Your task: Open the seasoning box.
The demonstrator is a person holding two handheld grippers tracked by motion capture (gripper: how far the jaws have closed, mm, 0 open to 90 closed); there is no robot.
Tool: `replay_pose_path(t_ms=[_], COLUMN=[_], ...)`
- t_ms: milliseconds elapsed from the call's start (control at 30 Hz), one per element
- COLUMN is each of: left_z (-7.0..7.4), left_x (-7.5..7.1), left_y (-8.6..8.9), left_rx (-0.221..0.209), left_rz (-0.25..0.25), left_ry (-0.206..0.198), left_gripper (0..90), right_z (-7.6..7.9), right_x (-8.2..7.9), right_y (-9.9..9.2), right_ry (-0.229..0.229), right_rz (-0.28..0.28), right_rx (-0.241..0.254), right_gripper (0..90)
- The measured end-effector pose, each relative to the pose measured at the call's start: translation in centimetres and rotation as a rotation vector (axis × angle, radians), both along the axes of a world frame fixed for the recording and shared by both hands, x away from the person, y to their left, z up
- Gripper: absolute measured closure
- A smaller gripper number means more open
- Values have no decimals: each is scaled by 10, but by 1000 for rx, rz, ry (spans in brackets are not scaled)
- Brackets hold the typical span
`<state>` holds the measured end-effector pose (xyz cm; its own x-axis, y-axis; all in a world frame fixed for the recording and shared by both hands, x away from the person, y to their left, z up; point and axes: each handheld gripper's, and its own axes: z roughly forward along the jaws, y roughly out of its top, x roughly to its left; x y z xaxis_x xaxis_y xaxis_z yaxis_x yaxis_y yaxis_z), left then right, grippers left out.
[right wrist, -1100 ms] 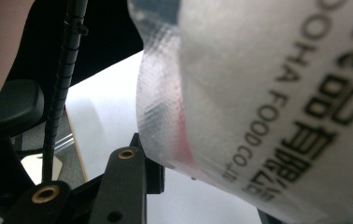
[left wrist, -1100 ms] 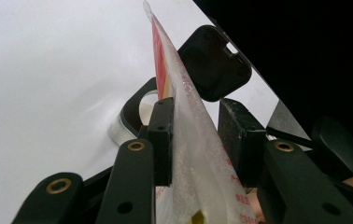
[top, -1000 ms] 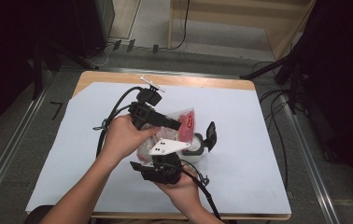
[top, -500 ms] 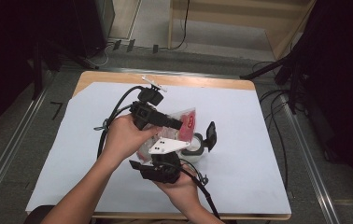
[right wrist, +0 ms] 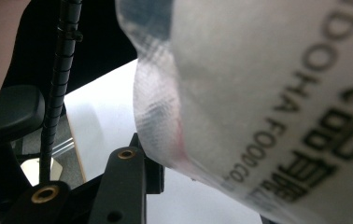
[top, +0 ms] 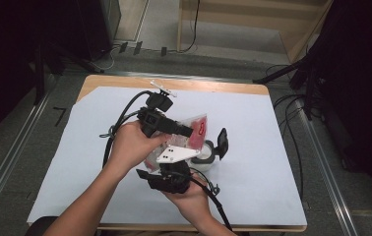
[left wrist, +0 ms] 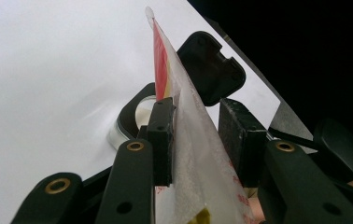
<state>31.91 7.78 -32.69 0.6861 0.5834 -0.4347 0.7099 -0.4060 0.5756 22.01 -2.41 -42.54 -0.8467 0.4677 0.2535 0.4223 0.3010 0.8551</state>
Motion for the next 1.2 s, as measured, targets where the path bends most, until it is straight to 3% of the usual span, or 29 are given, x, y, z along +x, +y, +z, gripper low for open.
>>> replay_pose_path(t_ms=[1200], left_z=[1], left_x=[-1], left_y=[0], left_rx=[10], left_rz=[-4], left_ry=[1], left_gripper=[669], right_z=[-1], right_x=[-1], right_y=[0], right_ry=[-14], right_rz=[4], right_rx=[-4], right_gripper=[641])
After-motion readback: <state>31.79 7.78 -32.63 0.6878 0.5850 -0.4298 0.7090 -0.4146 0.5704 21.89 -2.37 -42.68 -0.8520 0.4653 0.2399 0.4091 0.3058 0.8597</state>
